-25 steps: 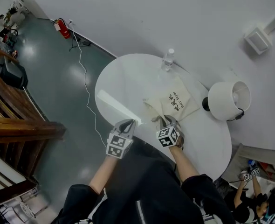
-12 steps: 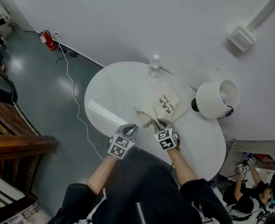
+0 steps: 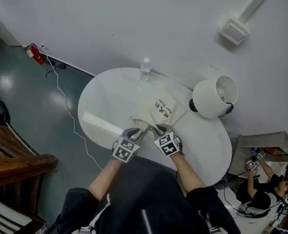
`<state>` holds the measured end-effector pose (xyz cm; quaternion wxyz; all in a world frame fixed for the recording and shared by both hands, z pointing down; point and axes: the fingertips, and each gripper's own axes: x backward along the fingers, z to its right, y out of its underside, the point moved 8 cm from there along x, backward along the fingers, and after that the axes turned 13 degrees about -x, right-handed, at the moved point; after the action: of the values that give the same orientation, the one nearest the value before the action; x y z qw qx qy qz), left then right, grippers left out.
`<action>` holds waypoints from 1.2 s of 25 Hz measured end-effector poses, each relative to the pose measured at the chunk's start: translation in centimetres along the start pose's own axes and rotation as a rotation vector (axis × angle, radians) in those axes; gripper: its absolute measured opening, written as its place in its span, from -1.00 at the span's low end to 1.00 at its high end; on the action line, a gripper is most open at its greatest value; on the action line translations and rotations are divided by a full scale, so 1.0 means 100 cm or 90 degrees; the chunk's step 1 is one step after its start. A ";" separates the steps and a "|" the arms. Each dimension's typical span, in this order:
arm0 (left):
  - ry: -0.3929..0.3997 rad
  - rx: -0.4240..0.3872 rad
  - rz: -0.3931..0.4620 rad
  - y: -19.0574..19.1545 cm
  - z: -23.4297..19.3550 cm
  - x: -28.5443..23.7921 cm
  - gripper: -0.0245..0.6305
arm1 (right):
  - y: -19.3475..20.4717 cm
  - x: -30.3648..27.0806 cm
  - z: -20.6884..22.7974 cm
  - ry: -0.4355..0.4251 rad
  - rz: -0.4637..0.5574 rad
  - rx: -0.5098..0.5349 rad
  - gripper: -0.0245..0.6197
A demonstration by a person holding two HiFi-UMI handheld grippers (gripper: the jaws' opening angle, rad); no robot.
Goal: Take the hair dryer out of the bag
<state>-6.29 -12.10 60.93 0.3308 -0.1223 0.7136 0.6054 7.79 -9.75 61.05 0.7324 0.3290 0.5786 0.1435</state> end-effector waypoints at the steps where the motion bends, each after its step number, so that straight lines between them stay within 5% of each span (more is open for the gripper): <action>1: 0.005 -0.001 -0.003 0.000 0.000 -0.002 -0.65 | 0.000 0.001 0.001 0.000 0.002 -0.003 -0.79; 13: 0.050 -0.003 -0.034 0.002 0.005 -0.041 -0.41 | 0.000 0.007 0.005 0.007 0.027 -0.068 -0.79; 30: 0.065 -0.033 -0.080 -0.008 0.006 -0.089 -0.38 | 0.005 0.019 0.011 0.012 0.054 -0.119 -0.79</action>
<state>1.03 -13.71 65.76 0.3282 -0.2060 0.7044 0.5948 9.46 -8.62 60.10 0.7476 0.2821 0.5552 0.2309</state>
